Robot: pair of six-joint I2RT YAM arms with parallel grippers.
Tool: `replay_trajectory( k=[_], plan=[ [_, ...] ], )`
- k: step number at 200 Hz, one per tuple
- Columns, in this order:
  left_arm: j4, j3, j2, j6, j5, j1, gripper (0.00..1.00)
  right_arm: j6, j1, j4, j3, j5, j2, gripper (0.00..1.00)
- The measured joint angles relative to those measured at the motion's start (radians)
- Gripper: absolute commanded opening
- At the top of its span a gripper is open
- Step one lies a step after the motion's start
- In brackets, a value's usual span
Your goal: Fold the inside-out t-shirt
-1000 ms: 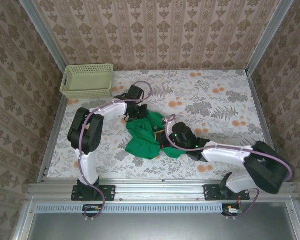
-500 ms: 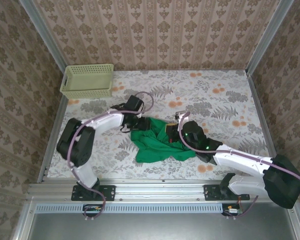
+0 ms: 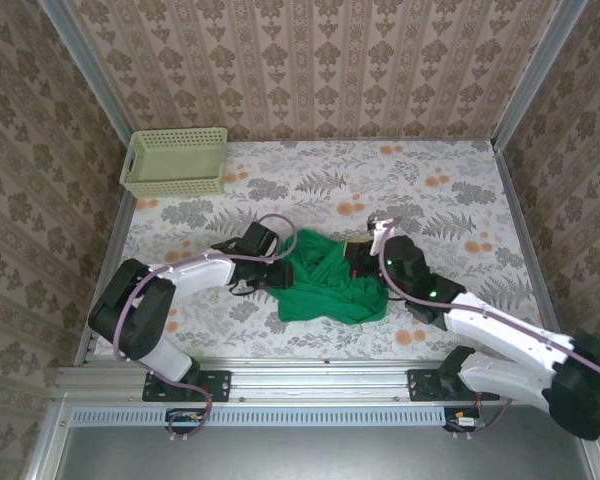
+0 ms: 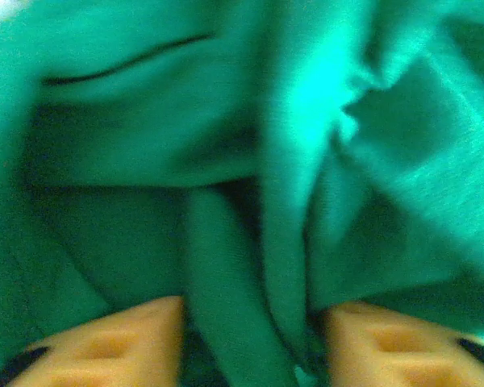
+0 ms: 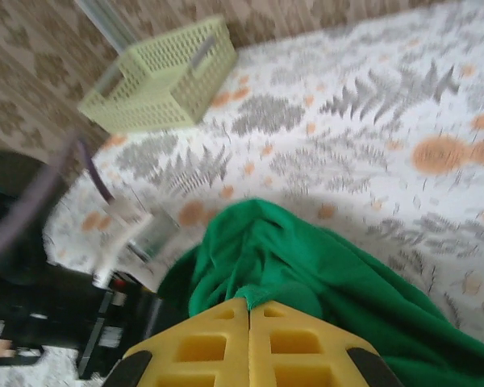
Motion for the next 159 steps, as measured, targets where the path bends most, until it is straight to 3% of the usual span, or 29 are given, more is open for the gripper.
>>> replay_trajectory(
  k=[28, 53, 84, 117, 159],
  plan=[
    [-0.023, 0.034, -0.013, 0.009, -0.018, 0.114, 0.00, -0.034, -0.029, -0.108, 0.149, -0.018, -0.063, 0.00],
    [-0.064, 0.165, -0.055, 0.021, -0.052, 0.196, 0.00, -0.072, -0.030, -0.165, 0.281, -0.012, -0.083, 0.00],
    [-0.051, 0.267, -0.169, 0.028, -0.106, 0.233, 0.00, -0.086, -0.030, -0.206, 0.250, 0.033, -0.170, 0.00],
    [-0.067, 0.249, -0.162, 0.024, -0.100, 0.194, 0.27, -0.011, -0.032, -0.227, 0.019, 0.043, -0.244, 0.00],
    [-0.107, 0.274, 0.008, -0.018, -0.072, -0.084, 0.49, 0.208, -0.030, -0.331, -0.280, 0.064, -0.281, 0.00]
  ],
)
